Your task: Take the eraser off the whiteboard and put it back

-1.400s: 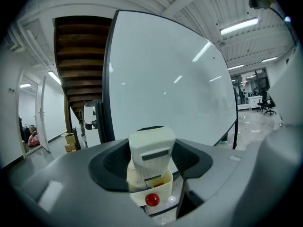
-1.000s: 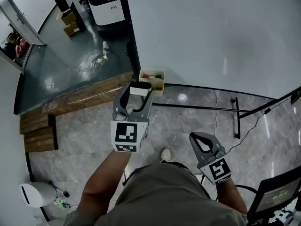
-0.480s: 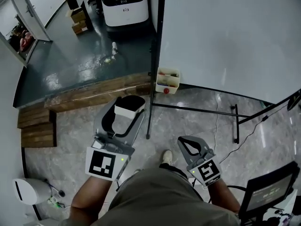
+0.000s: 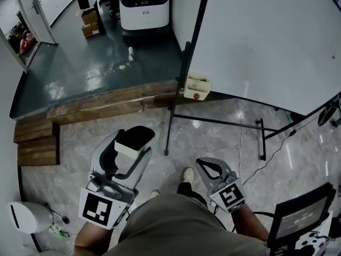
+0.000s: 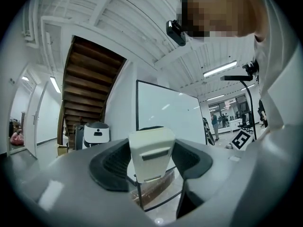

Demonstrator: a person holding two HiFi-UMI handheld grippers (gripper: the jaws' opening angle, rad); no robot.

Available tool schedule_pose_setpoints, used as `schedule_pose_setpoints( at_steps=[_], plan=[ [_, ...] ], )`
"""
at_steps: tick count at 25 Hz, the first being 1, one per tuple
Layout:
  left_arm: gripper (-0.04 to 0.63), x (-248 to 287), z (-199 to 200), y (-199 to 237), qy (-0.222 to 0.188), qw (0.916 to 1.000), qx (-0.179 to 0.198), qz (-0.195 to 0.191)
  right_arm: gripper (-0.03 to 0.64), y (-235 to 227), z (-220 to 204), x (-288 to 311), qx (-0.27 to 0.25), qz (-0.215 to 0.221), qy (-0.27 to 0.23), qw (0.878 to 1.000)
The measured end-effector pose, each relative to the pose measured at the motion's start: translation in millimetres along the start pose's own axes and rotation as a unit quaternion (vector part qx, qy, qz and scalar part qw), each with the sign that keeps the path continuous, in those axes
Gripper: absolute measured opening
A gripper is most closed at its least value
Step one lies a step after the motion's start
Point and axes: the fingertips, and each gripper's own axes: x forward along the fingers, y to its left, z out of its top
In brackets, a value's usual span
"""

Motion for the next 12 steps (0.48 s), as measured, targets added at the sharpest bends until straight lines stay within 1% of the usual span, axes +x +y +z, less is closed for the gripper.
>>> schedule_pose_setpoints(
  at_steps=[2,6,8,12],
  plan=[
    [0.272,-22.3,-1.8,0.9,-0.003,1.0,-0.003,-0.004,0.003,19.7,0.9,0.1,-0.005,0.0,-0.002,1.0],
    [0.272,-88.0,-5.3,6.3,-0.011,0.9999,-0.003,-0.011,0.003,83.6,5.6,-4.6,-0.012,-0.007,0.001,1.0],
    [0.272,-96.9,-6.6,6.5,-0.013,0.9998,0.0,-0.012,0.003,93.6,6.5,-7.0,-0.012,-0.009,0.001,1.0],
    [0.272,-90.2,-8.8,5.6,-0.013,0.9998,0.0,-0.014,0.003,92.4,5.7,-8.1,-0.002,-0.011,0.004,1.0]
  ],
)
